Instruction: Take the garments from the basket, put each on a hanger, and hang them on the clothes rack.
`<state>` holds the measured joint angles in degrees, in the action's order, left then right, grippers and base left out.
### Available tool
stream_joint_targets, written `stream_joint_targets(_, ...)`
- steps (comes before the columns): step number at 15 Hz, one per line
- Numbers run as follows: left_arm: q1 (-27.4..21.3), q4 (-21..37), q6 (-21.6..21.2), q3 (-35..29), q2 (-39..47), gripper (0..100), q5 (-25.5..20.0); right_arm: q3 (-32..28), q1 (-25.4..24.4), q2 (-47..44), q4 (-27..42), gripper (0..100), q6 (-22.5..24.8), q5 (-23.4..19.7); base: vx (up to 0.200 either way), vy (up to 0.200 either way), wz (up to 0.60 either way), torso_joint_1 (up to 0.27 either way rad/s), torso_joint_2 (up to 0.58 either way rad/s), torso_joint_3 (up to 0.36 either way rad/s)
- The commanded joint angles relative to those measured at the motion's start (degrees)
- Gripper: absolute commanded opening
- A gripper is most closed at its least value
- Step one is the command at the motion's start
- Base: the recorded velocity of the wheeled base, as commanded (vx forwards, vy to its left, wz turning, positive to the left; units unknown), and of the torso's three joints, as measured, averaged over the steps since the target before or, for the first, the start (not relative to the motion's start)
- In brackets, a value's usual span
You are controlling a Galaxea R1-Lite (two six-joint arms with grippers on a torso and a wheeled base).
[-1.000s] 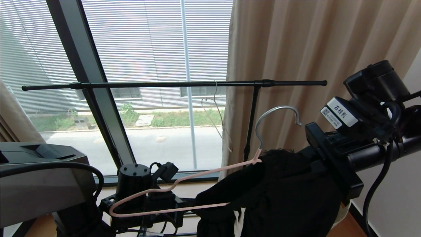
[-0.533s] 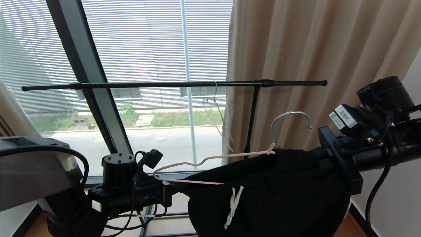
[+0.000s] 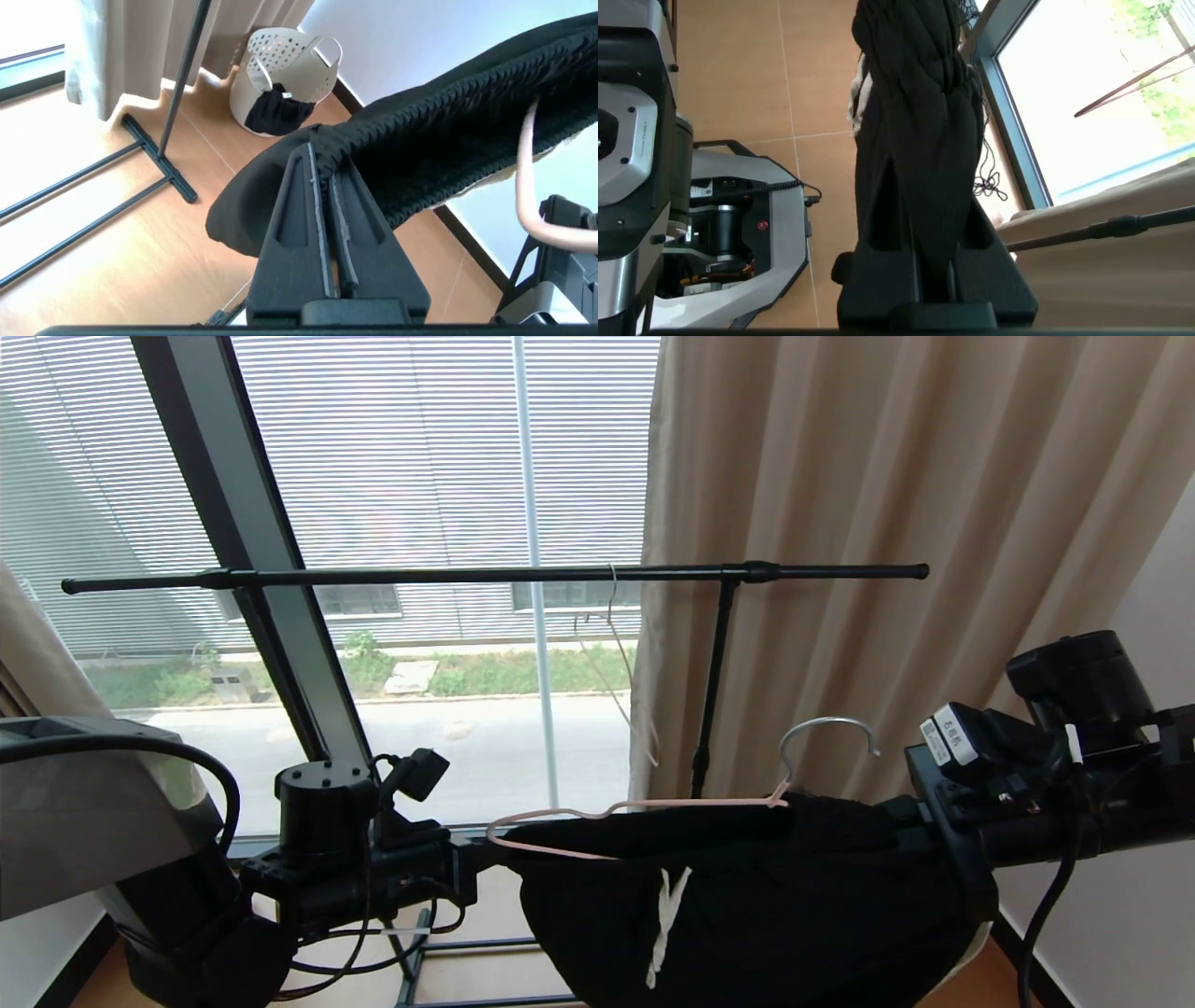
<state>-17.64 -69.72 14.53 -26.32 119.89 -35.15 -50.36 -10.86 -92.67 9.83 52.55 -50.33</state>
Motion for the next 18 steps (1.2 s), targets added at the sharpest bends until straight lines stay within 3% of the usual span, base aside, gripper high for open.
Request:
stream_joint_targets(1,0.1,-0.1,-0.1,0.0,0.0,0,0.0,0.3,0.6,-0.5,0.0,0,0.0,0.1,0.000,0.000,0.00,0.000,0.00,0.000)
stream_joint_targets(9,1.9,-0.2,-0.3,-0.7,-0.8,0,0.0,0.2,2.0,-1.0,-0.1,0,0.2,8.4,0.000,0.000,0.00,0.000,0.00,0.000)
stream_joint_targets(18,1.9,-0.2,-0.3,0.0,-3.2,0,0.0,-0.5,1.9,-5.6,-0.2,0,0.2,13.9,0.000,0.000,0.00,0.000,0.00,0.000)
